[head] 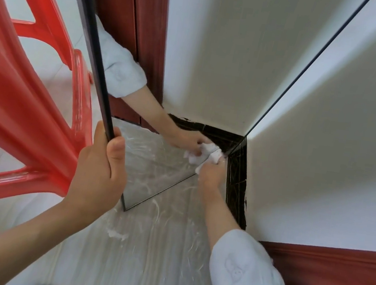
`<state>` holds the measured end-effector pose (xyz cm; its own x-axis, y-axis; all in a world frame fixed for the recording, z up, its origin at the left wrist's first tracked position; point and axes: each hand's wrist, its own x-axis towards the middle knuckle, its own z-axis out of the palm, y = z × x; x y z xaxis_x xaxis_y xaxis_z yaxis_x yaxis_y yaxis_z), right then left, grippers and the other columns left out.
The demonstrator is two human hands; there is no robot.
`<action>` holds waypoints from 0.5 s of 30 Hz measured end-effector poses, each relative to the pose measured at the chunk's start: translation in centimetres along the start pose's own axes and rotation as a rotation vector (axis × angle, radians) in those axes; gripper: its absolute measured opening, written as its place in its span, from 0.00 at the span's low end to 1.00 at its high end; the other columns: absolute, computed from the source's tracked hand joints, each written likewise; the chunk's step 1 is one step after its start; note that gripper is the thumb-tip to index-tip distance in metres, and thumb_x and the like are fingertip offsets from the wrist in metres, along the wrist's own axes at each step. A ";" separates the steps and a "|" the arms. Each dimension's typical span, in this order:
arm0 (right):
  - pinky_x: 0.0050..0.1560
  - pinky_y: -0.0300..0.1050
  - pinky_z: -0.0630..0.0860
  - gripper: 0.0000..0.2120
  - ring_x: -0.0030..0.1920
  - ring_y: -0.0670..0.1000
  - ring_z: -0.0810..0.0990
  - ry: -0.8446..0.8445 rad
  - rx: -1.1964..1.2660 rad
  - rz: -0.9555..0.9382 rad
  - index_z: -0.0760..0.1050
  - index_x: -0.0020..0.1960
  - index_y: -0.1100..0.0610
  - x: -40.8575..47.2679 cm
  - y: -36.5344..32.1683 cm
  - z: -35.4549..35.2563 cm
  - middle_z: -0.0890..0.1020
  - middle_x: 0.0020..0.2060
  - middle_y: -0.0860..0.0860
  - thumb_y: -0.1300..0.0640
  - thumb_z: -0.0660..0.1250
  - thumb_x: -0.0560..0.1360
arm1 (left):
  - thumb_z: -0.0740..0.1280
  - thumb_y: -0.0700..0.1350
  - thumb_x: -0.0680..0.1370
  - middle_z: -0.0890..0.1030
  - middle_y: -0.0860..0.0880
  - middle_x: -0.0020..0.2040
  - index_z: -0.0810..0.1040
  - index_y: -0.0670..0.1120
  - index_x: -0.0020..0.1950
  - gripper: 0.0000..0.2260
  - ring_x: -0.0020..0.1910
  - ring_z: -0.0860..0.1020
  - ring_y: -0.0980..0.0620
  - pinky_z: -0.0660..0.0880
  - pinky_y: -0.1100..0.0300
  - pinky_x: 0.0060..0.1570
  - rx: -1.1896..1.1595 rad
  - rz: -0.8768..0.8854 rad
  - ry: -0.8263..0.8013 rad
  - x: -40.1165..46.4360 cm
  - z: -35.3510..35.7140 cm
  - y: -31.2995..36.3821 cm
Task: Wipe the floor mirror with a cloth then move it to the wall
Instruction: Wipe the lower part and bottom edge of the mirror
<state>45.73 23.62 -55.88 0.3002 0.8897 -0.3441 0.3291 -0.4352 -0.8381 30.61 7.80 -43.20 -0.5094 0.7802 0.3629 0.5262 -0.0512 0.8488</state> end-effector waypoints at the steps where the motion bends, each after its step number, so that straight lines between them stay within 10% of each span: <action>1: 0.54 0.47 0.74 0.14 0.54 0.55 0.78 -0.013 0.014 -0.007 0.71 0.63 0.59 -1.2 0.8 0.5 0.79 0.55 0.56 0.59 0.57 0.79 | 0.42 0.65 0.75 0.60 0.56 0.25 0.61 0.52 0.43 0.20 0.26 0.71 0.61 0.63 0.72 0.23 0.005 -0.002 0.000 0.0 0.0 0.1; 11: 0.25 0.35 0.69 0.11 0.34 0.50 0.73 -0.535 -0.434 0.086 0.71 0.39 0.54 -5.3 1.6 -3.6 0.74 0.34 0.52 0.68 0.57 0.74 | 0.44 0.54 0.77 0.61 0.54 0.25 0.61 0.46 0.46 0.14 0.26 0.71 0.61 0.59 0.66 0.22 0.076 -0.011 -0.030 0.1 -0.2 0.0; 15: 0.44 0.46 0.72 0.14 0.50 0.60 0.77 -0.062 -0.253 -0.072 0.74 0.57 0.64 -3.1 -0.4 -4.9 0.78 0.51 0.62 0.67 0.56 0.74 | 0.44 0.57 0.79 0.61 0.54 0.25 0.61 0.46 0.45 0.17 0.26 0.71 0.60 0.64 0.70 0.23 0.052 0.002 -0.031 0.0 -0.2 0.1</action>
<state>49.03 20.41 -52.40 0.2148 0.9229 -0.3195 0.5632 -0.3843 -0.7315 30.53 7.61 -43.00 -0.4871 0.7992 0.3522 0.5623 -0.0216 0.8267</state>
